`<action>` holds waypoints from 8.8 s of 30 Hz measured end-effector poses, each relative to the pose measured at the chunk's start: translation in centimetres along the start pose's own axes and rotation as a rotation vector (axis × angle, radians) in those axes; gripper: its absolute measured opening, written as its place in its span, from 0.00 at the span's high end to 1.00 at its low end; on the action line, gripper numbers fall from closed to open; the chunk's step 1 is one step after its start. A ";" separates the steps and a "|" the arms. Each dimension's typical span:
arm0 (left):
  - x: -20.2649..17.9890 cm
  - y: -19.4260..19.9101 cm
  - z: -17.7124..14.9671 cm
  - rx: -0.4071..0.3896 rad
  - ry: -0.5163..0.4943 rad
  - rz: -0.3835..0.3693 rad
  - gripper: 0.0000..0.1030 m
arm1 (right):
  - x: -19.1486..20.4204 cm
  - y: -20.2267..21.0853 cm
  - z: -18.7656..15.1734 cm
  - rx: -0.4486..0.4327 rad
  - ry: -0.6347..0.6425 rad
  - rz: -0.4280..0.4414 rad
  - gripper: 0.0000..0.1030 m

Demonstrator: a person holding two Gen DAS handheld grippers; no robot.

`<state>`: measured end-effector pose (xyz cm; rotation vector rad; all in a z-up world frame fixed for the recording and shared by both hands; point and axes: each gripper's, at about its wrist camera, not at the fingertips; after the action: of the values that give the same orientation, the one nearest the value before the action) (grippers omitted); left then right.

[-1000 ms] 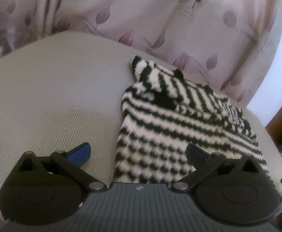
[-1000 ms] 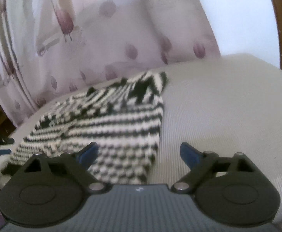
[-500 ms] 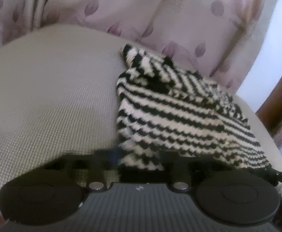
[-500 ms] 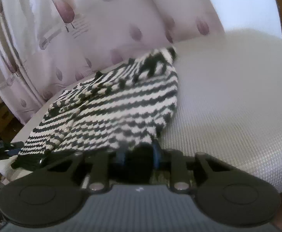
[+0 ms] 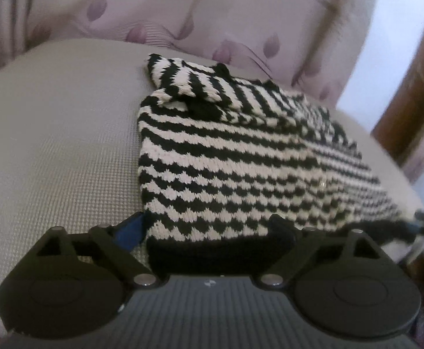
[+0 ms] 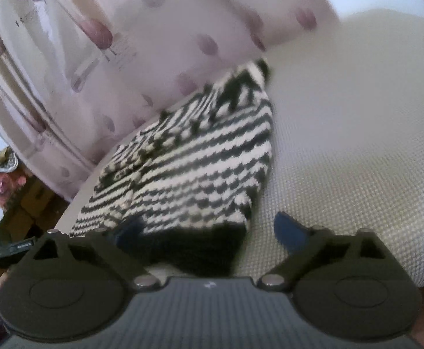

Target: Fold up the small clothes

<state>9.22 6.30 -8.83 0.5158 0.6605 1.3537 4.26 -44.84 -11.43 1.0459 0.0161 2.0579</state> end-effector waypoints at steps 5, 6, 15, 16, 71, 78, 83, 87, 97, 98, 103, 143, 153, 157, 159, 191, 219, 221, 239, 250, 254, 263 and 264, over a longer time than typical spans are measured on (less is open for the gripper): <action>-0.8 -0.1 -0.2 -0.010 -0.076 0.054 0.26 | 0.2 -0.7 0.3 0.021 0.012 0.004 0.05; -1.0 0.0 -0.3 -0.013 -0.087 0.066 0.31 | 0.6 -1.1 0.2 0.024 0.042 -0.003 0.05; -1.2 0.1 -0.1 -0.010 -0.117 0.116 0.51 | 0.3 -2.2 -0.6 0.008 0.033 -0.005 0.71; -1.2 0.1 -0.1 -0.010 -0.118 0.117 0.51 | 0.2 -2.2 -0.6 0.009 0.031 -0.002 0.71; 3.2 -0.5 0.4 0.068 0.116 -0.181 0.85 | -1.9 -2.4 -0.5 -0.027 -0.136 0.150 0.86; 3.3 0.3 1.3 0.027 0.144 -0.217 0.85 | -1.5 0.8 1.0 -0.130 -0.154 0.194 0.86; 3.4 -0.2 0.5 0.060 0.136 -0.193 0.85 | -2.0 0.3 0.3 -0.079 -0.132 0.128 0.86; 3.8 -0.6 0.3 0.083 0.136 -0.198 0.83 | -2.1 0.0 -0.2 -0.046 -0.134 0.095 0.83; 3.7 -0.7 0.4 0.111 0.160 -0.289 0.40 | -1.7 -0.2 -0.2 -0.026 -0.078 0.060 0.28; 3.5 -0.8 0.5 0.112 0.159 -0.293 0.41 | -1.3 -0.7 -0.3 -0.014 -0.053 0.064 0.28; 2.5 -1.2 -0.5 0.098 0.132 -0.263 0.87 | -0.5 -3.9 -0.9 0.056 -0.025 0.086 0.88; 0.0 -2.1 12.9 -0.280 0.296 -0.324 0.87 | -3.1 -5.6 14.8 -0.264 -0.129 0.330 0.88; 0.3 -10.1 17.8 -0.273 0.366 -0.213 0.87 | -7.7 -12.0 20.1 -0.281 -0.175 0.243 0.88; 0.1 -13.5 18.7 -0.249 0.349 -0.145 0.87 | -10.1 -14.9 20.9 -0.286 -0.224 0.209 0.88; 0.2 -14.8 19.0 -0.239 0.350 -0.120 0.86 | -11.2 -16.3 21.1 -0.285 -0.249 0.198 0.88; 1.8 -14.6 15.2 -0.258 0.268 0.198 0.05 | -1.4 -21.4 15.5 -0.026 0.459 -0.121 0.14; 0.1 -15.8 12.9 -0.212 0.224 0.433 0.00 | -1.8 -25.2 13.6 0.049 0.551 -0.309 0.00; 0.1 -15.8 12.9 -0.211 0.224 0.434 0.00 | -1.8 -25.2 13.6 0.049 0.552 -0.309 0.00; 0.3 -16.2 13.2 -0.173 0.222 0.430 0.00 | -1.7 -25.1 13.9 0.040 0.589 -0.326 0.00; 3.0 -16.3 15.0 -0.118 0.210 0.201 0.10 | -1.5 -24.9 14.0 0.029 0.598 -0.327 0.00; 4.6 -17.6 16.8 -0.050 0.170 0.098 0.20 | -1.6 -24.8 14.1 0.028 0.598 -0.324 0.00; 4.4 -21.4 20.4 0.105 0.001 -0.138 0.03 | -1.8 -24.5 14.3 0.015 0.610 -0.320 0.00; 4.1 -21.6 20.5 0.108 -0.039 -0.140 0.02 | -1.8 -24.4 14.3 0.012 0.614 -0.317 0.00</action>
<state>39.22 7.73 -9.42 0.5709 0.7273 1.1788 30.59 -34.25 -11.65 0.3527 0.4753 2.0015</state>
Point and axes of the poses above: each gripper's, at about its wrist camera, not at the fingertips, and y roughly against the way its jaws point, x to its left, z to its top, and after that the axes turned 11 degrees about z, right-handed
